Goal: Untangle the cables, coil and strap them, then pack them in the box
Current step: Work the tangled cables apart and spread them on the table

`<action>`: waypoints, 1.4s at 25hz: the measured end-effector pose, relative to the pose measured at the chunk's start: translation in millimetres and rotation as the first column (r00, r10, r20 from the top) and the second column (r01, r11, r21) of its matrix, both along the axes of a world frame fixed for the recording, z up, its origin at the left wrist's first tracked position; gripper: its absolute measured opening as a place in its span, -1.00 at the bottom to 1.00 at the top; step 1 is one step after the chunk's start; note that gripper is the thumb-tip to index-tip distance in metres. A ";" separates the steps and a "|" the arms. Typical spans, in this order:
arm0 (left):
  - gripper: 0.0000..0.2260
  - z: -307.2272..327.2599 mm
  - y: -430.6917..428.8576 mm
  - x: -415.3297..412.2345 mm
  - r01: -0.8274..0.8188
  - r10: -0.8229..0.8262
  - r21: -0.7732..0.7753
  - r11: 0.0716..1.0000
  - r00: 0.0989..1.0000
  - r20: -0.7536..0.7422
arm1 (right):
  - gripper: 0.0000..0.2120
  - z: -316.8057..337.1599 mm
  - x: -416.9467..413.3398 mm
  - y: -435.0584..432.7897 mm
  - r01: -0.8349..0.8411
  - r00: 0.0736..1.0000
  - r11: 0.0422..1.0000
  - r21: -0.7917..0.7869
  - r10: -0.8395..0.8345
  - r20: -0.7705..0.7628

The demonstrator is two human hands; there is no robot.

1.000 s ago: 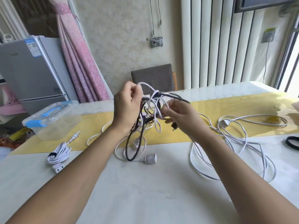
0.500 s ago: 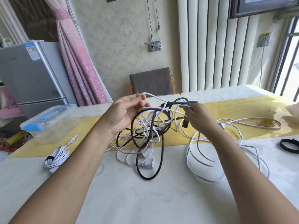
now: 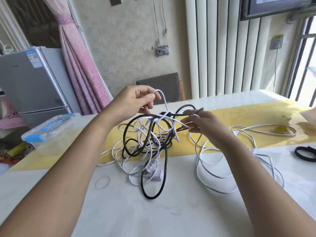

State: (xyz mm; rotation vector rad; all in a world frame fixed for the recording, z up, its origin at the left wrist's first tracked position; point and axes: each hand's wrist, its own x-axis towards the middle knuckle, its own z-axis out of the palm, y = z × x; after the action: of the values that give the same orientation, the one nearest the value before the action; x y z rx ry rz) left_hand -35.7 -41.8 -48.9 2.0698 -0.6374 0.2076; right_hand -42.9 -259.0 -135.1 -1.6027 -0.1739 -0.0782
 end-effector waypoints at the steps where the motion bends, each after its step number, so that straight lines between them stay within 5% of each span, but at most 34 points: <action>1: -0.80 -0.6 -1.7 -3.6 0.012 -0.020 -0.096 0.995 0.996 -0.091 | -0.78 2.7 -2.9 -2.4 -0.101 0.995 0.991 0.085 0.101 0.000; 5: -0.80 -21.0 -9.2 -11.2 -0.098 -0.147 -0.573 0.814 0.919 -0.366 | -0.62 10.6 -13.3 4.1 -0.304 0.947 0.946 0.111 0.288 0.139; 8: -0.80 -32.2 -10.3 -7.9 -0.170 -0.221 -0.736 0.656 0.889 -0.402 | -0.74 5.0 -14.0 23.4 -0.038 0.975 0.974 -0.222 0.085 0.206; 10: -0.80 -36.3 -13.0 -6.7 -0.177 -0.238 -0.763 0.621 0.885 -0.400 | -0.85 1.7 -16.6 33.4 0.070 0.970 0.865 -0.496 0.058 0.237; 14: -0.79 -40.3 -12.0 -4.7 -0.158 -0.119 -0.615 0.772 0.916 -0.383 | -0.85 2.6 -16.4 26.8 0.111 0.979 0.843 -0.526 -0.002 0.203; 18: -0.78 -34.8 -7.3 -2.8 -0.140 -0.008 -0.403 0.904 0.939 -0.345 | -0.92 9.0 -20.7 19.7 -0.075 0.996 0.980 -0.182 0.084 0.042; 21: -0.79 -32.9 -8.6 -5.8 -0.111 -0.009 -0.360 0.926 0.949 -0.316 | -0.97 12.5 -21.1 20.7 -0.098 0.995 0.995 0.013 0.098 0.023; 26: -0.80 -43.8 -8.0 -8.2 -0.087 -0.009 -0.368 0.926 0.968 -0.253 | -0.81 11.0 -25.9 22.6 -0.332 0.942 0.911 -0.244 0.335 -0.030; 29: -0.80 -48.7 -8.6 -6.1 -0.067 -0.003 -0.336 0.940 0.979 -0.202 | -0.81 5.3 -21.9 26.1 -0.397 0.918 0.912 -0.106 0.391 -0.069; 32: -0.81 -54.1 -9.3 -4.8 -0.040 -0.028 -0.358 0.933 0.983 -0.180 | -0.93 7.6 -20.0 24.2 -0.276 0.951 0.961 0.026 0.277 -0.136; 34: -0.79 -65.0 -15.5 -6.7 -0.070 0.011 -0.336 0.939 0.984 -0.176 | -0.87 2.5 -15.4 25.8 -0.057 0.996 0.918 -0.392 0.024 -0.090; 35: -0.78 -72.7 -19.8 -8.8 -0.104 0.052 -0.317 0.943 0.984 -0.170 | -0.82 -0.9 -13.7 29.6 0.063 0.997 0.756 -0.651 -0.078 0.006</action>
State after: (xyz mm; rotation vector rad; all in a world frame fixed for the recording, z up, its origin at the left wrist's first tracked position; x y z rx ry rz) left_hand -44.5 -61.7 -121.7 1.7724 -0.3933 0.1777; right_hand -56.6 -229.4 -136.0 -2.3167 -0.1283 -0.0613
